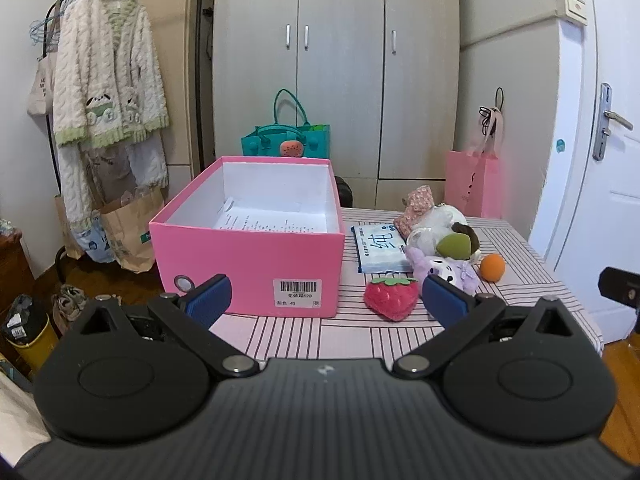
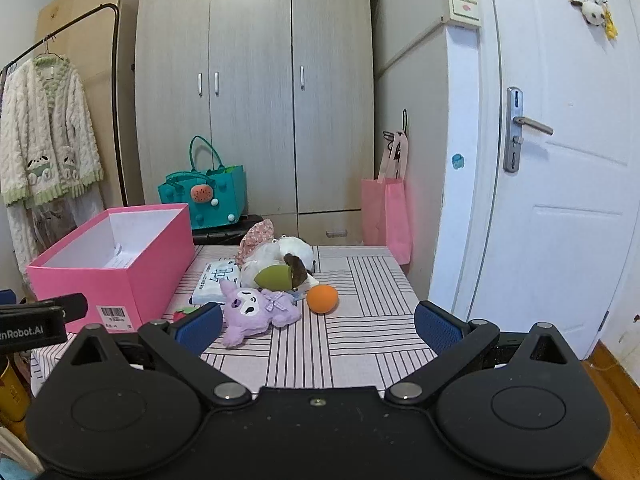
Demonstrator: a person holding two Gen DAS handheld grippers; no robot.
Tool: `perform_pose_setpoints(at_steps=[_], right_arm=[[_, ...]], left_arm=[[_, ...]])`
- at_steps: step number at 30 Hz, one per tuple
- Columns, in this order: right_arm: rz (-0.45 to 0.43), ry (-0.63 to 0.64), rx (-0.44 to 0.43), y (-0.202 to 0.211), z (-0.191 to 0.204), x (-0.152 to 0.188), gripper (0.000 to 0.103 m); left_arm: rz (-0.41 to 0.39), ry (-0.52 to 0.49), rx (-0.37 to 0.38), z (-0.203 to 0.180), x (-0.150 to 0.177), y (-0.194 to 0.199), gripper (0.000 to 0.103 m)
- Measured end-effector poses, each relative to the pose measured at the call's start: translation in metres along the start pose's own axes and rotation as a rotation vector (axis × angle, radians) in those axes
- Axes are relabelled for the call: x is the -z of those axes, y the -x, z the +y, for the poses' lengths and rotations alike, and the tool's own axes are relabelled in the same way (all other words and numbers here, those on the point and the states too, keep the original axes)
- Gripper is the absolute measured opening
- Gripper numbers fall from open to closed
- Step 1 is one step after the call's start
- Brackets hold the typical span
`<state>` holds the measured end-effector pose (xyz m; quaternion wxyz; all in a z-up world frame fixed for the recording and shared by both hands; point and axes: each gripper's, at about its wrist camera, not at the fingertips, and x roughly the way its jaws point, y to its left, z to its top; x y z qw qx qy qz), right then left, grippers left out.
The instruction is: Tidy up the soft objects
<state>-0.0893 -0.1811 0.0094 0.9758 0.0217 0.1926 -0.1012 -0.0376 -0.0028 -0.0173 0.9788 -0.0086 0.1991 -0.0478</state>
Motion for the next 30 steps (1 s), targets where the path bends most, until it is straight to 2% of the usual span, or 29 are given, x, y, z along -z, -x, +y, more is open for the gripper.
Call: perform_pose_setpoints(at_steps=[8,20,30], right_arm=[[0.015,0.027,-0.008,-0.004,0.010,-0.001,0.103],[0.044,0.042,-0.002,-0.013,0.014,0.000,0.103],[0.074,0.051,-0.084,-0.040,0.011,0.001,0.103]], left_arm=[[-0.022,-0.027,-0.053,0.000,0.004,-0.003,0.103],[0.006,-0.032,-0.061,0.004,0.004,-0.012,0.103],[0.059,-0.052,-0.091,-0.009,0.001,-0.034,0.103]])
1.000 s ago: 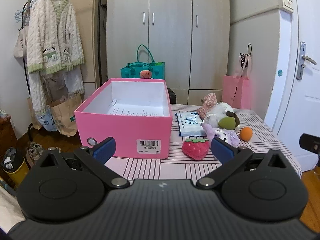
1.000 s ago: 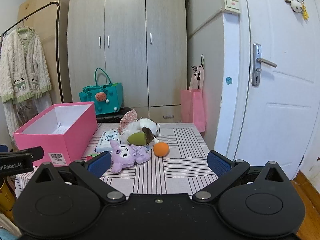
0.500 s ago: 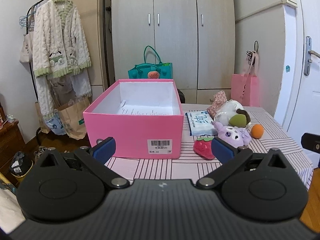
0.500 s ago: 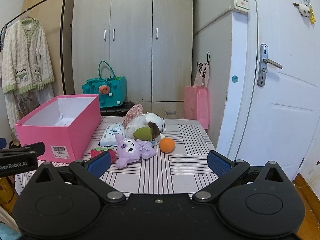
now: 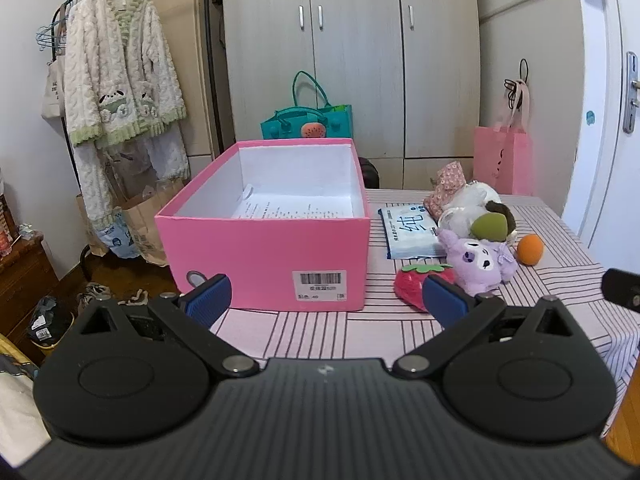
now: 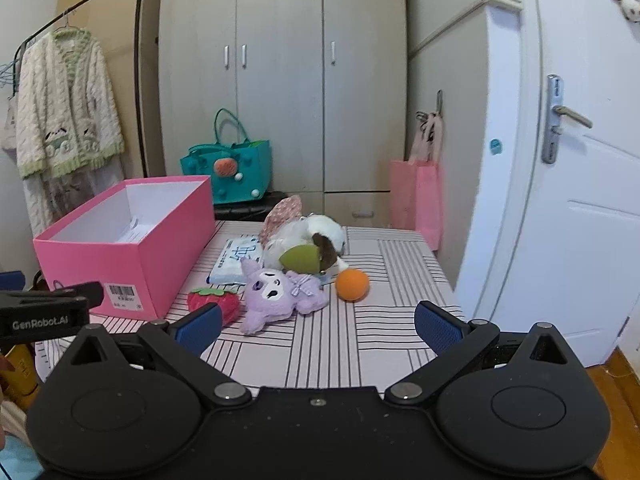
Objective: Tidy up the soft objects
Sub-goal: 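Close the left gripper on the purple plush bunny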
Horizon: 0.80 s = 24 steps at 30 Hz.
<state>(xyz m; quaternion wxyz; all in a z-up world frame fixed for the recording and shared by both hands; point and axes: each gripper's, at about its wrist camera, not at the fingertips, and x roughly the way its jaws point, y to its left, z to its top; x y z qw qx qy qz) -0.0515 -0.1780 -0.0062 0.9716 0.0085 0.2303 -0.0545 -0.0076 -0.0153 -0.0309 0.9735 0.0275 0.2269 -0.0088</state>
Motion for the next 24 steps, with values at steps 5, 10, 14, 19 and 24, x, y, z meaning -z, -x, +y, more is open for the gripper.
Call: perform_pose_setpoints(at_steps=[5,10,14,19,24], right_arm=[[-0.039,0.057,-0.053,-0.012,-0.007,-0.007,0.103],[-0.077,0.094,-0.136,-0.036,-0.021,-0.015,0.103],[-0.107,0.133,-0.276,-0.067,-0.027,-0.009,0.103],[0.001,0.113,-0.317,-0.116,-0.024,-0.004,0.103],[0.102,0.110,-0.366,-0.156,-0.019,0.001,0.103]], left_arm=[[0.015,-0.041,0.069,-0.014,-0.017,-0.011,0.103],[-0.024,-0.099,0.161,-0.033,-0.044,-0.024,0.103],[-0.041,-0.066,0.228,-0.040,-0.062,-0.047,0.103],[-0.027,-0.031,0.280,-0.047,-0.066,-0.080,0.101],[0.022,-0.071,0.389,-0.064,-0.060,-0.110,0.100]])
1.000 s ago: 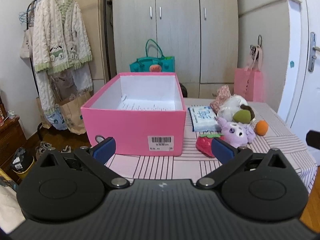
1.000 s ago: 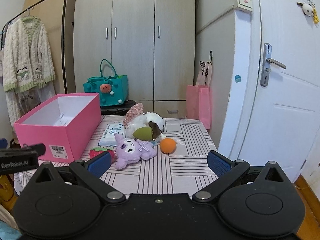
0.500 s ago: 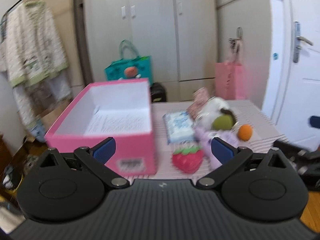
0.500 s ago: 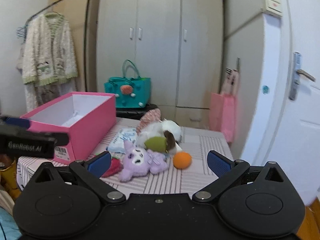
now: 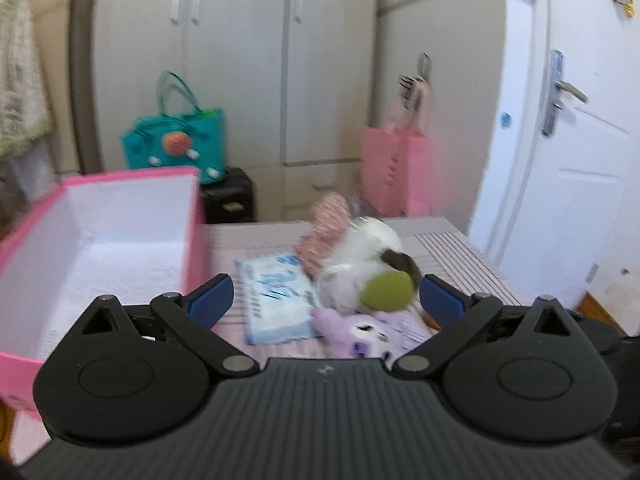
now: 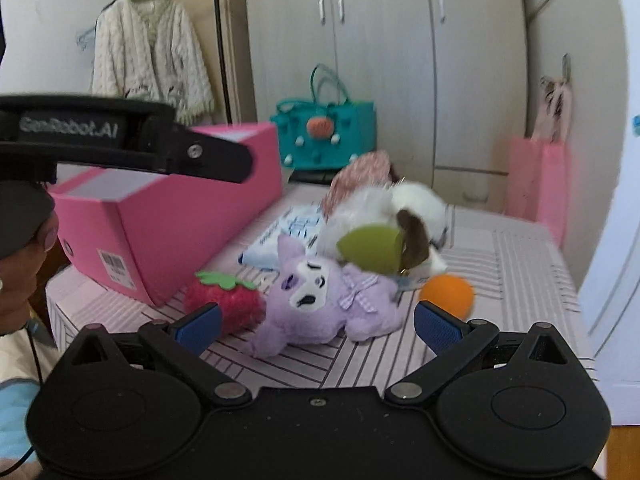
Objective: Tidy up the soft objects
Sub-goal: 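Close the left gripper on the purple plush bunny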
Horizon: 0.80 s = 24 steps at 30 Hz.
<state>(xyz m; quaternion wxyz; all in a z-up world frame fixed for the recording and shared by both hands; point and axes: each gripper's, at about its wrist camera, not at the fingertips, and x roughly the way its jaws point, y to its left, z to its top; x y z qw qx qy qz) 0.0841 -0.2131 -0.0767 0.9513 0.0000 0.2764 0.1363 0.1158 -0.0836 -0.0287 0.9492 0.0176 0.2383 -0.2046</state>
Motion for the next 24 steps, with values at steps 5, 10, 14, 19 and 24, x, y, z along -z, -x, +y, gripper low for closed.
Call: perform_pose_setpoints(at_steps=[5,10,14,19,24], right_arm=[[0.058,-0.010,-0.003,-0.027,-0.006,0.003,0.103],[0.088,0.032,-0.031,-0.041,-0.008,0.001,0.103],[0.117,0.061,-0.018,-0.050,-0.008,-0.001,0.103],[0.154,0.027,-0.039,-0.065,-0.017,-0.004,0.103],[0.159,0.037,-0.032,-0.069,-0.014,-0.004,0.103]], left_arm=[[0.084,-0.063,0.031,-0.012,0.006,-0.032,0.091],[0.191,-0.074,0.106,-0.008,0.010,-0.059,0.058],[0.275,-0.004,0.167,0.003,0.014,-0.072,0.052],[0.286,0.012,0.169,0.006,0.022,-0.077,0.042],[0.288,0.074,0.180,0.011,0.028,-0.078,0.039]])
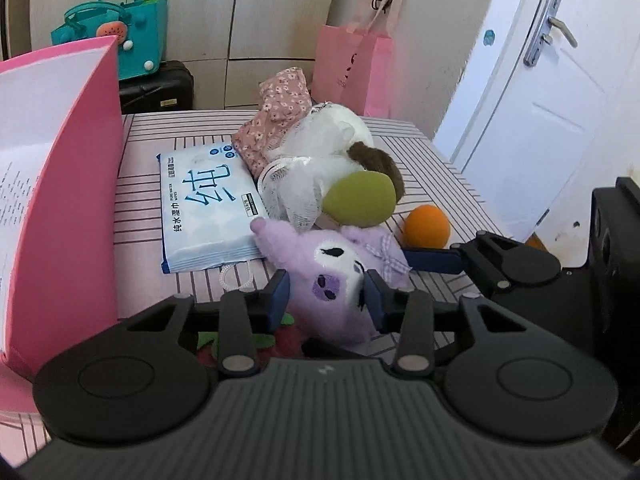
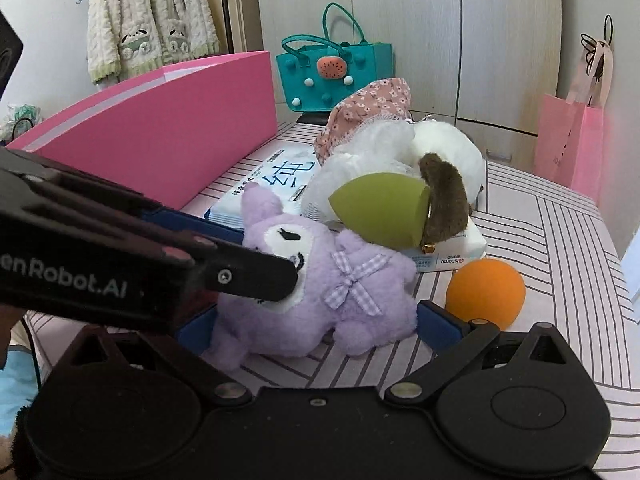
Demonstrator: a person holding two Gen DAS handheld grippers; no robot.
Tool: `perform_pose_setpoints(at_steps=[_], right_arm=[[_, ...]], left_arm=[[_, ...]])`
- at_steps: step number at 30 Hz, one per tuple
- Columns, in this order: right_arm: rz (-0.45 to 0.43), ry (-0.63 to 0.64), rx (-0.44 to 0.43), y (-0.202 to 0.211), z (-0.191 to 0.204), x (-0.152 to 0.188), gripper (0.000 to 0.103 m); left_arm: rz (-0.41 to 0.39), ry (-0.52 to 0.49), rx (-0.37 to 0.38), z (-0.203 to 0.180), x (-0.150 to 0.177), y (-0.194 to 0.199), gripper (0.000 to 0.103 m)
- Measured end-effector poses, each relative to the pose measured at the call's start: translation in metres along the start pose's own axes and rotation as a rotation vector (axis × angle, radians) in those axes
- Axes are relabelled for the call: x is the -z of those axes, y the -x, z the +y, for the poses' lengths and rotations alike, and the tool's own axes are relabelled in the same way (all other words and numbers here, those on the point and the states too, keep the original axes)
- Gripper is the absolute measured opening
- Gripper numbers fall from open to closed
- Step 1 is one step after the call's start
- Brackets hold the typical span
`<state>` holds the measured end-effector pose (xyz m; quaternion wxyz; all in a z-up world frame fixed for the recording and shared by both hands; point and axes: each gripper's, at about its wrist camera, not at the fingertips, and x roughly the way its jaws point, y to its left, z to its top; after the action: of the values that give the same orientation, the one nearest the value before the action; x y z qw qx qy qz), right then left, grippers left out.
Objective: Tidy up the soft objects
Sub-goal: 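Close the left gripper on the purple plush bunny, then lift the purple bunny with the left gripper and carry it over the pink box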
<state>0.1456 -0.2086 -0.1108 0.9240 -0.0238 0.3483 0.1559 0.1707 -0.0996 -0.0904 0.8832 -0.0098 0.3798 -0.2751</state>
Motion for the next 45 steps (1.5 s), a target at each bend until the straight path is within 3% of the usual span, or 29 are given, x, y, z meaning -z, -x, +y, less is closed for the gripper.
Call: perform_pose_setpoints(at_steps=[3,9,13,20,27,31,36,45], right_arm=[[-0.006,-0.005,0.000,-0.001,-0.002,0.000,0.103],[-0.049,-0.035,-0.018,0.008,-0.007,0.004,0.086],[-0.077,-0.060,-0.012,0.013,-0.007,0.010,0.081],[-0.118,-0.103,-0.003,0.030,-0.005,0.016,0.080],[-0.142,-0.085,0.045,0.061,0.008,0.010,0.080],[-0.128,-0.059,0.062,0.075,0.021,0.007,0.081],[-0.110,-0.044,0.013,0.086,0.031,0.002,0.081],[-0.089,-0.005,-0.024,0.094,0.069,-0.003,0.081]], left_arm=[[-0.011,-0.002,-0.004,-0.001,0.002,0.000,0.039],[-0.016,0.006,-0.023,-0.009,0.001,-0.001,0.038],[-0.027,0.018,-0.031,-0.012,0.005,-0.001,0.038],[-0.072,0.022,-0.003,-0.019,0.011,0.015,0.038],[-0.120,-0.042,0.025,-0.034,0.013,0.044,0.038],[-0.117,-0.073,0.037,-0.038,0.015,0.061,0.038],[-0.082,-0.067,0.071,-0.029,0.018,0.084,0.038],[-0.071,-0.081,0.010,-0.019,0.029,0.120,0.038]])
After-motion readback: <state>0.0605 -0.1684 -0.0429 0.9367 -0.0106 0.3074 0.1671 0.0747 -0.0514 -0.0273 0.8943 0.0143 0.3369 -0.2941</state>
